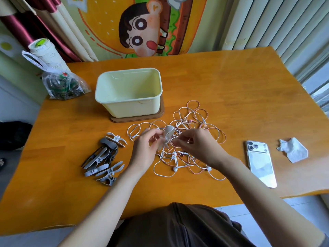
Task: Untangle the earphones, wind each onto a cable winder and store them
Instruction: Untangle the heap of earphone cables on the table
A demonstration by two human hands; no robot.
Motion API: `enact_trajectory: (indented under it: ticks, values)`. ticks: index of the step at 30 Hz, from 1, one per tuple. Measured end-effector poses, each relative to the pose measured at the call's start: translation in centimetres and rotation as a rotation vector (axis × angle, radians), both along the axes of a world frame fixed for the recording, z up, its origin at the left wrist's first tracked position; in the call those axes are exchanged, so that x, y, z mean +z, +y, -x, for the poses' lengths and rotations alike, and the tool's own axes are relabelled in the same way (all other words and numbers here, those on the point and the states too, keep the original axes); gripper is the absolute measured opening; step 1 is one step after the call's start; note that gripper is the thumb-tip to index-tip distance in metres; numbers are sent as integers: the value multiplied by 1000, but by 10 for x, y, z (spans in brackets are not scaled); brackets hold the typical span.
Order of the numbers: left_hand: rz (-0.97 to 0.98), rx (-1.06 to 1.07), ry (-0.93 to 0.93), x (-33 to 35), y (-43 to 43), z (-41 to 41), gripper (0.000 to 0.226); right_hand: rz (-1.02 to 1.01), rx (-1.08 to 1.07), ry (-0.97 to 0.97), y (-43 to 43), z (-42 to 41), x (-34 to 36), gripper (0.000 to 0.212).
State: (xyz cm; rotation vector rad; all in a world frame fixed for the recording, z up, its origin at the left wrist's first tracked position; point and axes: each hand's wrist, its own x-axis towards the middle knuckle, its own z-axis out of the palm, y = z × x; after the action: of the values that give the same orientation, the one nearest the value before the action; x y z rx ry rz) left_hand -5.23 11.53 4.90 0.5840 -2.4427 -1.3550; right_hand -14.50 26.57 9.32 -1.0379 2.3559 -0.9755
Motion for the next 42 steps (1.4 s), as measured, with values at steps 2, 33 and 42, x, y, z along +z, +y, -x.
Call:
enact_trajectory:
  ticks: [2, 33, 42]
  values:
    - [9, -56, -32, 1, 0, -2, 12, -8, 6, 18, 1, 7, 4, 23]
    - [-1089, -54, 142, 25, 14, 2, 20, 268, -192, -268, 0, 4, -6, 30]
    - [-1223, 205, 198, 24, 13, 7, 15, 264, -197, -350, -3, -19, -24, 24]
